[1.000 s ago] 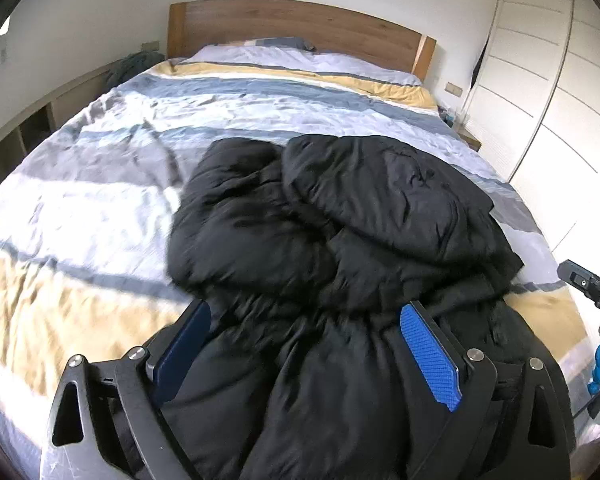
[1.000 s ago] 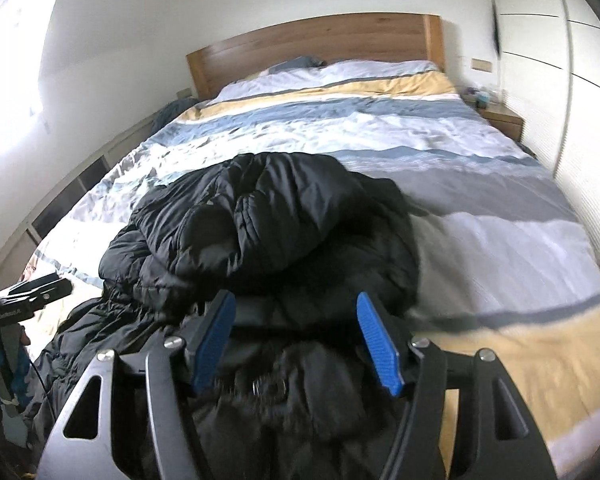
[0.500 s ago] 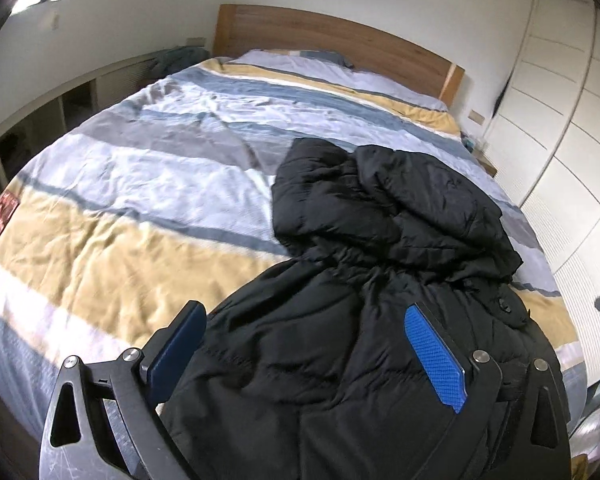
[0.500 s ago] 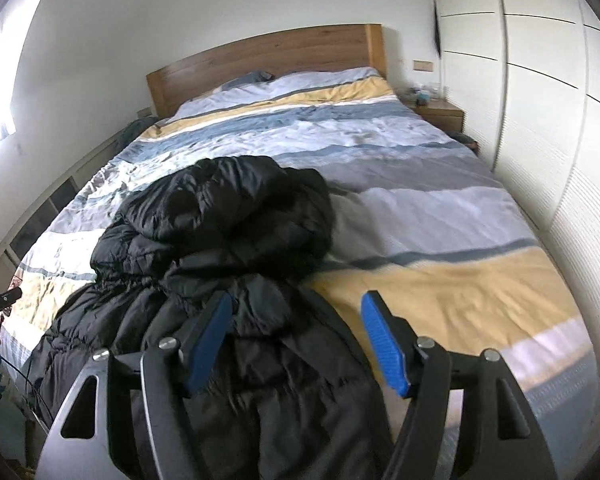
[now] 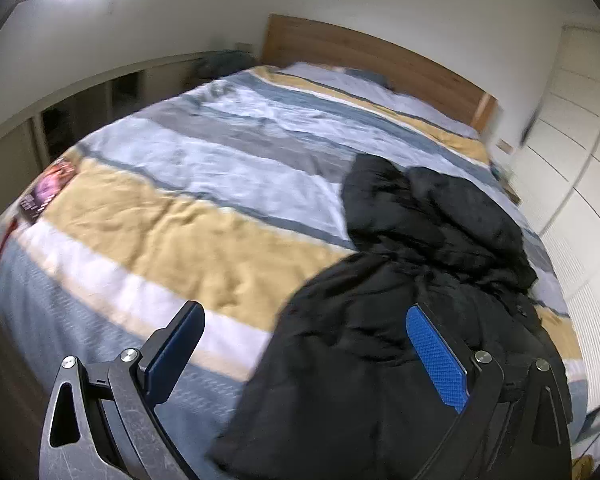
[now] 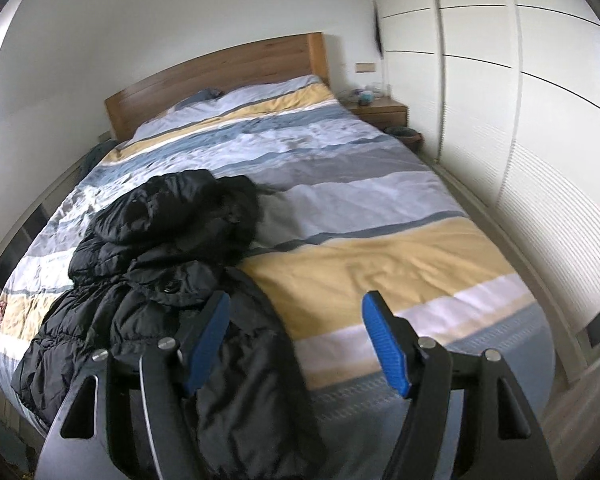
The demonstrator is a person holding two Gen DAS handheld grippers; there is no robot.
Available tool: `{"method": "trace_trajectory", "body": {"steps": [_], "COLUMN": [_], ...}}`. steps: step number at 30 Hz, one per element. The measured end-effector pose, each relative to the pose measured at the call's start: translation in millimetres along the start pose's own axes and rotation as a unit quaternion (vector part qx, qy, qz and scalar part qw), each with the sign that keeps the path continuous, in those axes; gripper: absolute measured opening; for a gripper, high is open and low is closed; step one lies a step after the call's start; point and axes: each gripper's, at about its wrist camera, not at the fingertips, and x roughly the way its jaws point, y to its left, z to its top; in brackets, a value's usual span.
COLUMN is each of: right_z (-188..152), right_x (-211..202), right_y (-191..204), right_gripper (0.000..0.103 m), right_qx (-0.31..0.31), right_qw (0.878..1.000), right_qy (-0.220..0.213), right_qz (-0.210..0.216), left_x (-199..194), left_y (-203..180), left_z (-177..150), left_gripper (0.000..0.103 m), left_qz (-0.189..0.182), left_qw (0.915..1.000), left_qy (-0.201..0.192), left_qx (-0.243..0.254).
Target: Fold large clothes
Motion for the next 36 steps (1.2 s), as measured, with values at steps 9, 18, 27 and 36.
{"method": "trace_trajectory", "body": {"steps": [9,18,27,36], "right_z": [-18.2,-44.1,-88.2,-112.7], "right_x": [-27.7,-27.7,13.4,48.4], "right_y": [-41.4,-44.0,-34.9,-29.1], "right_gripper": [0.069,0.082,0.085,0.085], "right_qx": [0.029,0.035,0.058,0.058], "right_qw": [0.999,0.999,0.991,0.985], "right_qy": [-0.005,0.028,0.099,0.14], "right_qz": [-0.022,0.008,0.064,0.08], "left_x": [-37.4,-31.4,-7.1,12.1], "left_y": [59.2,68.7,55.2,54.4], "left_z": [-7.6,-30.3,-49.5,-64.7], "left_gripper": [0.101,0.102,0.102,0.102], "left_qz": [0.055,0.038,0.02,0.019], "left_qw": [0.9975,0.9977,0.9977,0.9961], "left_qy": [-0.018,0.008,0.053,0.075], "left_qx": [-0.041,-0.055,-0.038,-0.042]}}
